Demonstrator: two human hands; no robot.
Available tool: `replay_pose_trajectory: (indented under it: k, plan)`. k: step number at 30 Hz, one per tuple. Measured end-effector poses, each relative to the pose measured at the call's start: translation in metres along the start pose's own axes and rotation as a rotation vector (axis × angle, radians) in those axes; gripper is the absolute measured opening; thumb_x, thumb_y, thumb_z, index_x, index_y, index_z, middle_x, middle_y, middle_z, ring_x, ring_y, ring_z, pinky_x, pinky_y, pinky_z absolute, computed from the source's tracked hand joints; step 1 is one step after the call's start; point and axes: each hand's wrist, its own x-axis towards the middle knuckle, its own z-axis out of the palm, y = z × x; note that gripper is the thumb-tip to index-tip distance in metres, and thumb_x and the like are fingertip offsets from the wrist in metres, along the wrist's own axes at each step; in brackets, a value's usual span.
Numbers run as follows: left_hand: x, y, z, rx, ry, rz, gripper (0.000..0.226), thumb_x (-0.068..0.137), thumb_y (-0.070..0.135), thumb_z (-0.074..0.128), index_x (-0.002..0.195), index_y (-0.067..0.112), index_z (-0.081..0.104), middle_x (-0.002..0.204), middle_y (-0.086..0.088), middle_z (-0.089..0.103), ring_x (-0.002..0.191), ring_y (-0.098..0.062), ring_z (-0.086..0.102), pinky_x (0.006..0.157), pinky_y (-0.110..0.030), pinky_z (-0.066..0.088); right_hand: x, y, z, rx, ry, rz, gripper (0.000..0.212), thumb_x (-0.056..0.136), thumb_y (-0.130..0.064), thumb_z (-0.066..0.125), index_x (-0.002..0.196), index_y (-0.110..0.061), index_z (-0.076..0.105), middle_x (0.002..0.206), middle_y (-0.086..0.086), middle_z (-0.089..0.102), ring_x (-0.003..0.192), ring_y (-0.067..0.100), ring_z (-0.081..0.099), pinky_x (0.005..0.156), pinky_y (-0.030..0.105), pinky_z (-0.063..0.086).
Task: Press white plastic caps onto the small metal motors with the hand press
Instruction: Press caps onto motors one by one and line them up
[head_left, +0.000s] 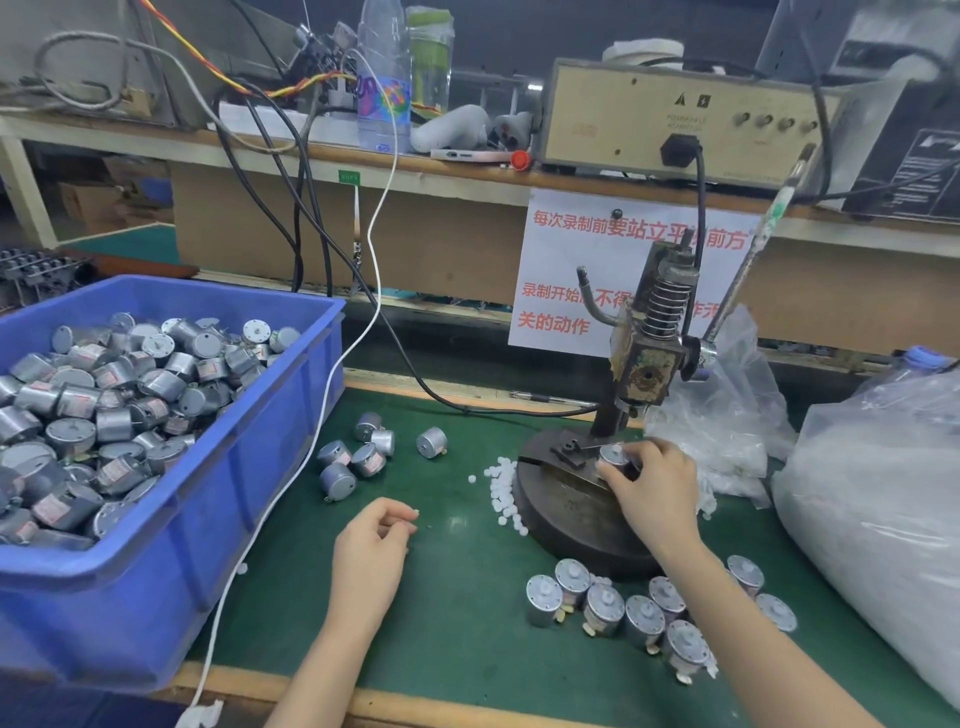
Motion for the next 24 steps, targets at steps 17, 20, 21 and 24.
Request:
replay_pose_trajectory:
  k: [17, 20, 21, 24]
  plan:
    - [0.002, -0.004, -0.001, -0.045, -0.010, -0.023, 0.028, 0.080, -0.006, 0.048, 0.072, 0.016, 0.064, 0.073, -0.004, 0.065, 0.064, -0.018, 0.055, 0.062, -0.024, 0.045, 0.030, 0.005, -0.045, 0.944, -0.016, 0.209, 0.062, 0.095, -0.013, 0.043, 0.150, -0.022, 0.015, 0.153, 0.002, 0.025, 0.138, 0.020, 0.027, 0.112, 0.038, 0.024]
    - [0.001, -0.002, 0.000, -0.029, 0.003, -0.020, 0.027, 0.080, -0.005, 0.049, 0.071, 0.016, 0.064, 0.072, -0.003, 0.066, 0.063, -0.017, 0.056, 0.060, -0.022, 0.045, 0.068, -0.012, -0.087, 1.085, 0.017, 0.225, 0.058, 0.094, -0.010, 0.041, 0.147, -0.014, 0.021, 0.152, 0.005, 0.027, 0.137, 0.020, 0.028, 0.109, 0.035, 0.024]
    - [0.001, -0.001, 0.000, -0.023, 0.008, -0.022, 0.027, 0.081, -0.005, 0.048, 0.071, 0.016, 0.064, 0.072, -0.002, 0.066, 0.064, -0.017, 0.056, 0.061, -0.024, 0.046, 0.078, -0.020, -0.100, 1.101, -0.010, 0.224, 0.056, 0.093, -0.012, 0.041, 0.147, -0.013, 0.023, 0.149, 0.007, 0.032, 0.135, 0.021, 0.031, 0.109, 0.036, 0.024]
    - [0.000, 0.001, 0.000, -0.020, 0.017, -0.025, 0.027, 0.081, -0.005, 0.048, 0.071, 0.015, 0.063, 0.071, -0.002, 0.065, 0.065, -0.017, 0.057, 0.065, -0.029, 0.047, 0.098, -0.035, -0.125, 1.209, -0.044, 0.213, 0.035, 0.092, -0.014, 0.043, 0.127, -0.010, 0.045, 0.110, 0.006, 0.063, 0.107, 0.018, 0.056, 0.103, 0.034, 0.037]
